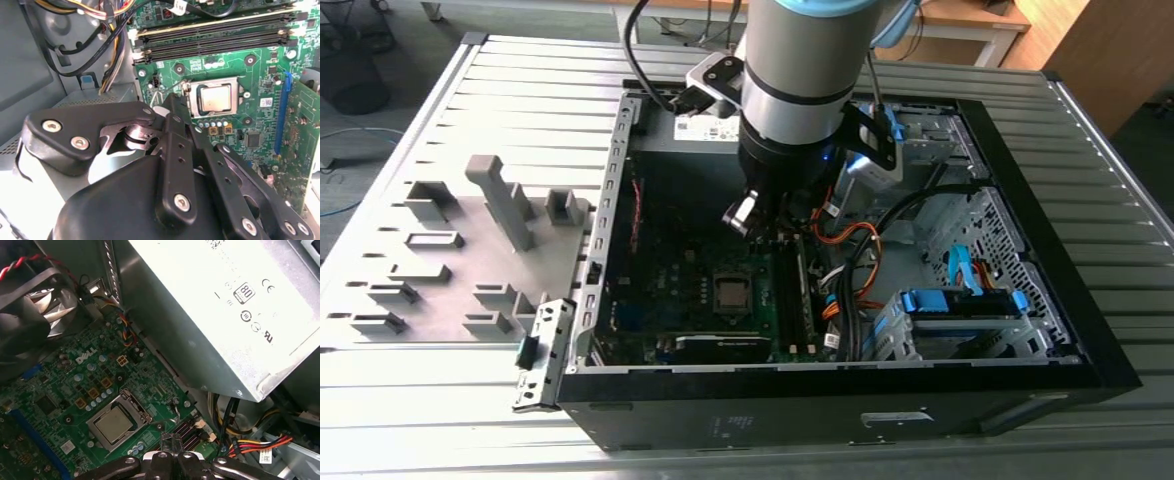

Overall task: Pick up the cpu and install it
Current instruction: 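Install the first cpu locking lever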

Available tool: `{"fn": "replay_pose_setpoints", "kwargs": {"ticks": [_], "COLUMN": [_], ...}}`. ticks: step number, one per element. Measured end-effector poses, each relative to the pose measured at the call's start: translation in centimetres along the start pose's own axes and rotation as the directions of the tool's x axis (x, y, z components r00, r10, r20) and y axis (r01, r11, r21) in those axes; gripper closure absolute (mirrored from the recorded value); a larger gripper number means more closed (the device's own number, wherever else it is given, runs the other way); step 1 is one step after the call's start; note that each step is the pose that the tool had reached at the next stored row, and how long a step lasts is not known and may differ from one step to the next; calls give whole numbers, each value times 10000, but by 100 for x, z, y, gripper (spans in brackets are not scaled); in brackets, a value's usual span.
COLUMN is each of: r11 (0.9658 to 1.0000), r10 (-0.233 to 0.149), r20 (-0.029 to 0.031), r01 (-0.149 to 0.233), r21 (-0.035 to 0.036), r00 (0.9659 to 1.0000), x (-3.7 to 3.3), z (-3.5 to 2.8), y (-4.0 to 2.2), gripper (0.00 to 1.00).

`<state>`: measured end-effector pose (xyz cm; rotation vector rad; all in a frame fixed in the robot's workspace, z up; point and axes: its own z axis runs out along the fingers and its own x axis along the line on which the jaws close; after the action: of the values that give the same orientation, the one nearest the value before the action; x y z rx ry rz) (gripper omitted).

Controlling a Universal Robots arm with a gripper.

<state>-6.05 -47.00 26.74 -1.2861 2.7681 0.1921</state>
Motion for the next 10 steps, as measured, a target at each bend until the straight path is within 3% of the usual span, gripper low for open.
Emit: {"fn": "replay_pose_setpoints", "kwargs": {"ticks": [10], "r11": [10000], "r10": [1], "r20": [0], "r01": [-1], "r21": [0], "r00": [10000], "x": [-37], "z": [40], "y": [1], "gripper": [89]}}
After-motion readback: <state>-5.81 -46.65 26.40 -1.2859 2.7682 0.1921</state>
